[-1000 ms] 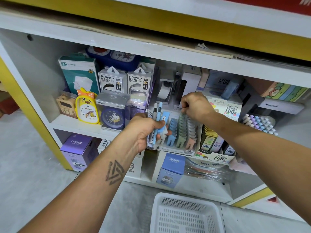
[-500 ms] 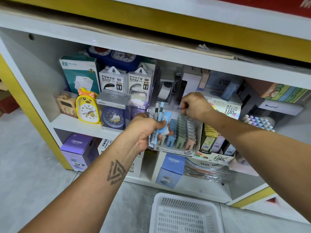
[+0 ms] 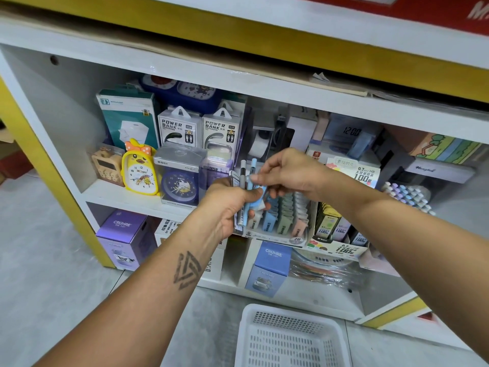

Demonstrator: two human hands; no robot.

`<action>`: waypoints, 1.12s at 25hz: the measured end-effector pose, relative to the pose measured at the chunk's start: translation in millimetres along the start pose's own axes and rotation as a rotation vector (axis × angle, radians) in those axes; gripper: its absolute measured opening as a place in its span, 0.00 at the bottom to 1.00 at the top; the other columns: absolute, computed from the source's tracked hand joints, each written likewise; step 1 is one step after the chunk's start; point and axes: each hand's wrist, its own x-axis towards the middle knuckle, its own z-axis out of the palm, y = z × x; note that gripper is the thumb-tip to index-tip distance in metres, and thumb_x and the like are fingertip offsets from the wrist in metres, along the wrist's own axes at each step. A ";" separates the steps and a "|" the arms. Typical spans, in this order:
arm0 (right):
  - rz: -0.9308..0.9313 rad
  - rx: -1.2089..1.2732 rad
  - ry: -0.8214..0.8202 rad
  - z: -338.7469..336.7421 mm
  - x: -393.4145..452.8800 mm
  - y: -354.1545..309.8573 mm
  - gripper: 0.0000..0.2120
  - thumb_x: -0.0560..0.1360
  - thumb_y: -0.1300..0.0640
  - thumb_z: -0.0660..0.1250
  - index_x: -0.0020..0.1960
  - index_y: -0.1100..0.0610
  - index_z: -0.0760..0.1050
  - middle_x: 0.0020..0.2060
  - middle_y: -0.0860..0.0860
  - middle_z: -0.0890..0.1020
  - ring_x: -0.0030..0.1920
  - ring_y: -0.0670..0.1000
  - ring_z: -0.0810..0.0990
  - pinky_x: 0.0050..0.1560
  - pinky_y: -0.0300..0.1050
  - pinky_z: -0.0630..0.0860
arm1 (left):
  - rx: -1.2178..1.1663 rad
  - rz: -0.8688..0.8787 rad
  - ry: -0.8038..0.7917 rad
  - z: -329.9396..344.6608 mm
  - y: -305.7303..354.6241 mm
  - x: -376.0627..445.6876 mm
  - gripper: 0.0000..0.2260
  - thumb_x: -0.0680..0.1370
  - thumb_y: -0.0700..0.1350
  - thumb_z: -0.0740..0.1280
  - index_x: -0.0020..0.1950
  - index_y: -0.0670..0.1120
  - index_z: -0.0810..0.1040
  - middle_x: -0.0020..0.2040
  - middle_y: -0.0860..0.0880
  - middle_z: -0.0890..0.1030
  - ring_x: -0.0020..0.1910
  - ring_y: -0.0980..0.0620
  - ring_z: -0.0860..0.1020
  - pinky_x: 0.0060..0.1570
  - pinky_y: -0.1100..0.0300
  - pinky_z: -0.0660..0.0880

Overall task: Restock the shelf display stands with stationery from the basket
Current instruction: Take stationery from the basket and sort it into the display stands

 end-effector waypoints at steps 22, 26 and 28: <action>-0.241 -0.782 0.246 1.3 -8.7 23.3 0.14 0.76 0.63 0.65 0.59 0.52 0.78 0.44 0.49 0.82 0.46 0.51 0.80 0.47 0.46 0.78 | -0.196 0.012 0.076 5.5 -4.0 3.2 0.07 0.78 0.28 0.64 0.49 0.39 0.72 0.45 0.36 0.80 0.37 0.38 0.82 0.38 0.43 0.81; -0.197 -0.274 0.221 1.2 -9.7 24.5 0.12 0.77 0.63 0.68 0.58 0.54 0.81 0.45 0.53 0.85 0.46 0.52 0.83 0.49 0.45 0.81 | -0.150 0.044 0.028 5.2 -4.0 7.4 0.10 0.77 0.29 0.66 0.57 0.37 0.74 0.43 0.36 0.83 0.36 0.38 0.83 0.39 0.44 0.82; -0.158 -0.018 0.107 0.4 -11.5 17.0 0.12 0.76 0.62 0.71 0.59 0.56 0.80 0.45 0.55 0.86 0.42 0.51 0.84 0.40 0.41 0.79 | -0.130 0.054 0.015 4.0 -3.8 5.6 0.10 0.76 0.30 0.68 0.56 0.38 0.76 0.42 0.36 0.85 0.35 0.39 0.84 0.34 0.49 0.83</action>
